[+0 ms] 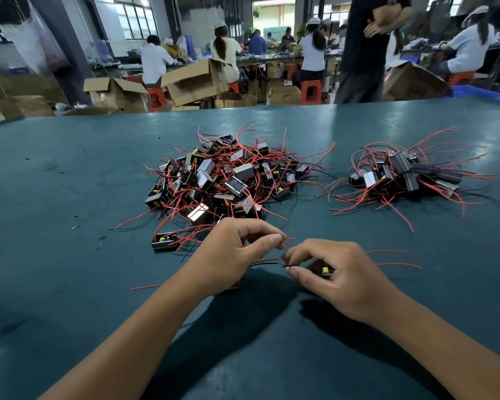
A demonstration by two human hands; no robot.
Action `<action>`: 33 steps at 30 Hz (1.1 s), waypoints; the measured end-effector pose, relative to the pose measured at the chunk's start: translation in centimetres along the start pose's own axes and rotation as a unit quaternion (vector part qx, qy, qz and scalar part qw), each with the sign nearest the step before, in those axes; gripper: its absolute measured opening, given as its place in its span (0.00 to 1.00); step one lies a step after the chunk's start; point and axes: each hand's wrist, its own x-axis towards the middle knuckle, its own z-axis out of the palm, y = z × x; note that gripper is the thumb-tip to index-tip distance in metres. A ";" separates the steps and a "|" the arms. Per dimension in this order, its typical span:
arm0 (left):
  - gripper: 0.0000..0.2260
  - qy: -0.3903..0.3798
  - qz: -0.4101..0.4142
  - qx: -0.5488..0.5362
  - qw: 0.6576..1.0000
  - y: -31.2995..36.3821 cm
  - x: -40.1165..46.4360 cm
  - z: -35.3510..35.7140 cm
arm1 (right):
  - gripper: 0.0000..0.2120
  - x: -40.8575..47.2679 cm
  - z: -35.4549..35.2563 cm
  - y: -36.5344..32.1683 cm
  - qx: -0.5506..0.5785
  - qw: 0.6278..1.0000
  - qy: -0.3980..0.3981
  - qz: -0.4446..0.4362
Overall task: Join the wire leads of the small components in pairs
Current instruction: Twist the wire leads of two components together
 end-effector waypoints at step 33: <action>0.04 0.012 0.174 0.247 0.953 0.9 -0.1 -0.1 | 0.04 0.2 -0.3 0.1 -0.026 0.997 0.049 0.051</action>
